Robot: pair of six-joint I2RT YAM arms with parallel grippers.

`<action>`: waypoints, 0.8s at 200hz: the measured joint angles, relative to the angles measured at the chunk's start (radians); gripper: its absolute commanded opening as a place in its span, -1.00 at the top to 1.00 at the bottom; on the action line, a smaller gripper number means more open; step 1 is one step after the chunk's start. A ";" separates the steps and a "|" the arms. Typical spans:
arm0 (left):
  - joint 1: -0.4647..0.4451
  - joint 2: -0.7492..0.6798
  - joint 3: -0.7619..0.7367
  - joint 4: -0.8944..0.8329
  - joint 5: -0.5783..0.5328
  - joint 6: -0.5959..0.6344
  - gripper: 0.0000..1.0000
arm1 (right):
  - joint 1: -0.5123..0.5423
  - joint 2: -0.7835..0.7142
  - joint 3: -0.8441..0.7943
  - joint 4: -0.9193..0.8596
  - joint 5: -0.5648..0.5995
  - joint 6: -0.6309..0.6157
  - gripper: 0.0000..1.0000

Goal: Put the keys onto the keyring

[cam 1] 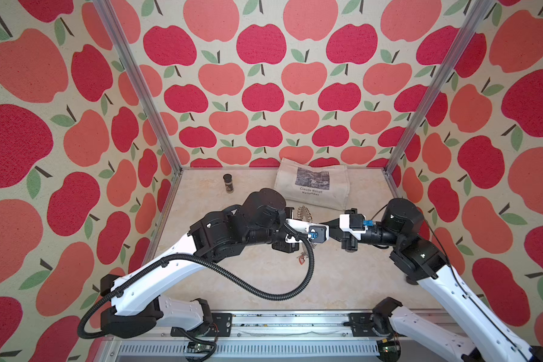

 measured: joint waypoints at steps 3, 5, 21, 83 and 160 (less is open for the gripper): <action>0.000 0.000 0.000 0.001 0.000 0.000 1.00 | 0.000 0.000 0.000 0.000 0.000 0.000 0.90; 0.000 0.000 0.000 0.002 0.000 0.000 1.00 | 0.000 0.000 0.000 0.001 0.000 0.000 0.91; 0.000 -0.004 0.000 0.006 0.000 -0.006 1.00 | 0.000 0.000 0.000 0.010 -0.001 0.000 1.00; -0.002 -0.040 -0.055 0.107 -0.003 -0.056 0.51 | -0.045 -0.027 -0.082 0.222 -0.052 0.135 1.00; 0.120 -0.164 -0.177 0.312 0.131 -0.264 0.29 | -0.145 0.003 -0.183 0.669 -0.173 0.507 1.00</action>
